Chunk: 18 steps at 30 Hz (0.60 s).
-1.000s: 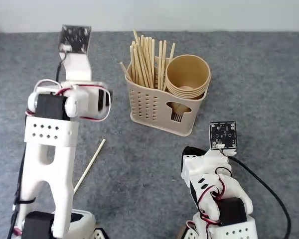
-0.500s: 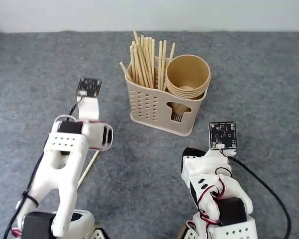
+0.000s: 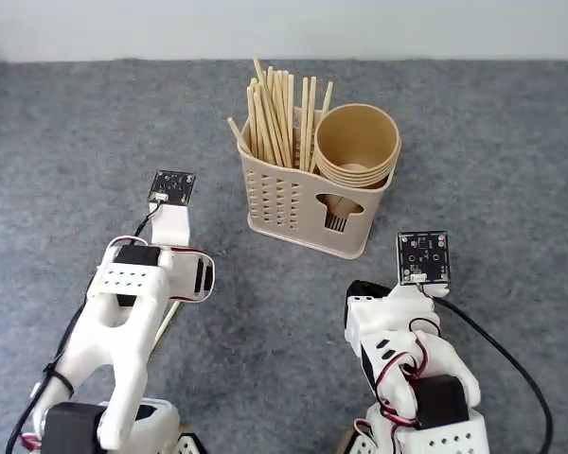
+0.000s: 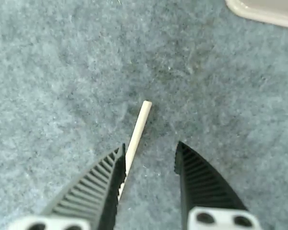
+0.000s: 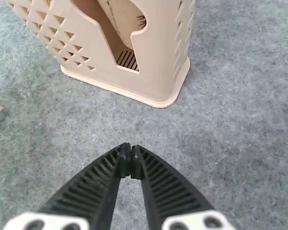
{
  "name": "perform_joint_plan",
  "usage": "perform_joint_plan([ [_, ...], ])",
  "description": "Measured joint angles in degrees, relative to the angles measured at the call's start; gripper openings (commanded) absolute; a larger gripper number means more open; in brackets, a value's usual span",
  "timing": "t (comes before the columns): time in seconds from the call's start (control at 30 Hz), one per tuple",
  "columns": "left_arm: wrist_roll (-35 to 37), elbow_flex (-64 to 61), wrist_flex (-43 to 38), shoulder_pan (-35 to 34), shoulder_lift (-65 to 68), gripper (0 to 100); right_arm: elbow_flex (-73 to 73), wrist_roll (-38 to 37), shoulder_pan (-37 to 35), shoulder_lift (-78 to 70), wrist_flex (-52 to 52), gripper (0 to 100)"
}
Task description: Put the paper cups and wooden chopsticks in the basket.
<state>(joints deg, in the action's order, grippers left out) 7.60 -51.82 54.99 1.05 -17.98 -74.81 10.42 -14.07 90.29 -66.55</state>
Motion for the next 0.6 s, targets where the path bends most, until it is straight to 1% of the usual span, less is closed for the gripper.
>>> perform_joint_plan([
  [0.3,0.00,-0.88,0.00,-0.09,0.70,17,0.00,0.00,0.00,0.00,0.00,0.9],
  [0.37,-0.09,-0.88,-0.09,-0.62,2.73,17,0.00,0.00,0.00,0.00,0.00,0.9],
  [0.5,0.00,-0.62,-2.37,-4.04,8.97,17,0.00,0.00,0.00,0.00,0.00,0.9],
  [0.6,-0.26,2.99,-0.97,-5.10,13.19,15,0.00,0.00,0.00,0.00,0.00,0.9],
])
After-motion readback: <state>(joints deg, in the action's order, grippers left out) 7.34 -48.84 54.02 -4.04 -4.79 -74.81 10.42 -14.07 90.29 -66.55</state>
